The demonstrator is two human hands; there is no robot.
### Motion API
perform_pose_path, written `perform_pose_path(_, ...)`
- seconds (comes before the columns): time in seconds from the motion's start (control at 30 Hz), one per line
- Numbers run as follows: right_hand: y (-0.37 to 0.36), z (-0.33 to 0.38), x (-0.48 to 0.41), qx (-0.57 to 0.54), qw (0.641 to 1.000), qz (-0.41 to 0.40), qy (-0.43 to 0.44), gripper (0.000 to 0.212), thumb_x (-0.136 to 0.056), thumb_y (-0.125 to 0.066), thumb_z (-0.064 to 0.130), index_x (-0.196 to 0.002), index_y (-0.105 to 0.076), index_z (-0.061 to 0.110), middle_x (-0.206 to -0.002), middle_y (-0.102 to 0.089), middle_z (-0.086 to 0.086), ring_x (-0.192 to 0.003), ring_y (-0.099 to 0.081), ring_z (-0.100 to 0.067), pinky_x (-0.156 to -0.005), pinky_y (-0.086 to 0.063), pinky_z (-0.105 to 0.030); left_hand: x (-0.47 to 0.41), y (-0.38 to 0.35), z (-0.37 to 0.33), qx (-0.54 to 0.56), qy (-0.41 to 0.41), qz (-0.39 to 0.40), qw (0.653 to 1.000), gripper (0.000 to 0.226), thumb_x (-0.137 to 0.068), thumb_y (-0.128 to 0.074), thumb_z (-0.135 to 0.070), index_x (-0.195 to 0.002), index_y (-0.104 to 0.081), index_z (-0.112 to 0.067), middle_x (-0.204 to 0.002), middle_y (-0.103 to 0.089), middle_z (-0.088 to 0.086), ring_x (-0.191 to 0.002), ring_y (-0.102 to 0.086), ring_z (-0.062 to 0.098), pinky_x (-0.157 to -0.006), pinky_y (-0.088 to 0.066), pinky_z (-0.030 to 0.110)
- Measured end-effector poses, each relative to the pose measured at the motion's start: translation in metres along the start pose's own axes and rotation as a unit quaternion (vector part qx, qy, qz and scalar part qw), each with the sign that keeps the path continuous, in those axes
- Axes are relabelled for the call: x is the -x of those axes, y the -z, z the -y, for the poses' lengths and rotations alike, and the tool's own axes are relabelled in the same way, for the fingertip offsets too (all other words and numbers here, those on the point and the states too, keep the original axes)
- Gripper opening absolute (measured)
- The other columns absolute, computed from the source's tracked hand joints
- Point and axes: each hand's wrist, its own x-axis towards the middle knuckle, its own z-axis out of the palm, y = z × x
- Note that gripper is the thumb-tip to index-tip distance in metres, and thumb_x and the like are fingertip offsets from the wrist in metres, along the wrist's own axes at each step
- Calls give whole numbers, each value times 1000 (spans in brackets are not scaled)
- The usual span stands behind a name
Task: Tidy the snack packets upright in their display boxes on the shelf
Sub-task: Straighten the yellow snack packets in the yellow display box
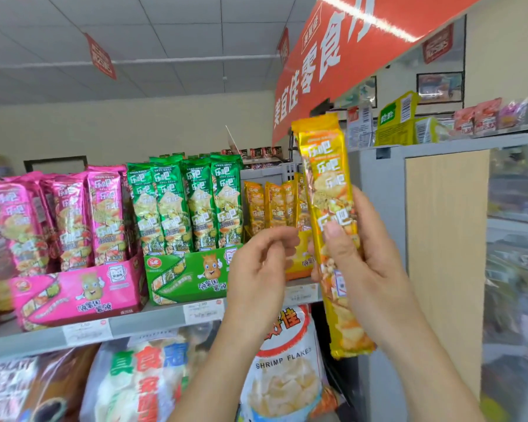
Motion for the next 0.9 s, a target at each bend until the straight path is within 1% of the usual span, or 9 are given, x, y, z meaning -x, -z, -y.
perform_pose_path(0.1, 3, -5, 27, -23, 997, 36, -60, 45, -96, -49, 45, -141, -45, 41, -132, -59, 22, -122, -55, 2, -98, -46, -20, 38, 3, -20, 150, 55, 56, 986, 27, -95, -49, -32, -95, -76, -25, -94, -76, -7, -89, -71, 6, -76, -56, 20)
perform_pose_path(0.2, -1, -8, 47, -44, 990, 41, -127, 52, -90, -48, 48, -141, -47, 38, -135, -57, 24, -127, -51, 1, -105, -46, -33, 61, 0, -29, 155, 60, 74, 983, 29, -82, -50, -43, -92, -74, -30, -78, -71, -15, -69, -64, -3, -58, -49, 9)
perform_pose_path(0.3, -3, -8, 59, -72, 987, 29, -144, 46, -88, -47, 48, -133, -50, 43, -116, -62, 37, -103, -61, 14, -75, -54, -11, 69, -6, -29, 180, 71, 64, 979, 35, -84, -51, -37, -99, -66, -9, -67, -65, -12, -58, -57, 0, -49, -42, 11)
perform_pose_path(0.4, 1, -4, 69, -70, 985, 45, -153, 46, -88, -48, 56, -134, -41, 56, -119, -52, 48, -106, -52, 24, -74, -44, 2, 74, -11, -30, 178, 60, 24, 982, 34, -86, -51, -33, -102, -61, -4, -62, -62, -16, -54, -54, -5, -49, -41, 9)
perform_pose_path(0.53, 2, 2, 92, -250, 914, 154, -279, 56, -81, -66, 60, -134, -47, 54, -97, -73, -2, -68, -69, -21, -59, -54, -26, 65, -8, -30, 200, 71, -83, 974, 34, -83, -56, -43, -102, -62, -16, -74, -67, -8, -59, -57, 6, -49, -47, 17)
perform_pose_path(0.67, 2, -2, 106, -332, 880, 133, -313, 59, -64, -77, 66, -111, -69, 31, -76, -64, -14, -46, -52, -20, -45, -44, -26, 61, -3, -32, 187, 92, -75, 975, 36, -90, -58, -51, -111, -64, -22, -105, -71, -4, -100, -65, 14, -91, -49, 33)
perform_pose_path(0.73, 3, -4, 109, -273, 902, 132, -307, 55, -65, -74, 69, -108, -69, 36, -76, -66, -9, -49, -54, -18, -48, -46, -27, 60, 2, -38, 161, 78, -64, 982, 57, -85, -50, -62, -121, -61, -18, -112, -70, -6, -109, -64, 9, -96, -48, 29)
perform_pose_path(0.8, 5, -4, 115, -180, 929, 134, -293, 48, -71, -69, 66, -115, -64, 45, -86, -70, 1, -60, -61, -13, -56, -50, -25, 52, 9, -43, 203, 76, -79, 973, 83, -75, -55, -71, -133, -53, -12, -119, -68, 5, -111, -64, 21, -97, -50, 45)
perform_pose_path(0.9, 8, -10, 124, -103, 948, 119, -275, 51, -74, -70, 55, -122, -57, 47, -110, -70, 8, -90, -68, -8, -72, -53, -25, 39, 15, -50, 307, 73, -140, 939, 67, -87, -57, -54, -130, -49, -4, -78, -68, 7, -63, -63, 22, -60, -55, 36)
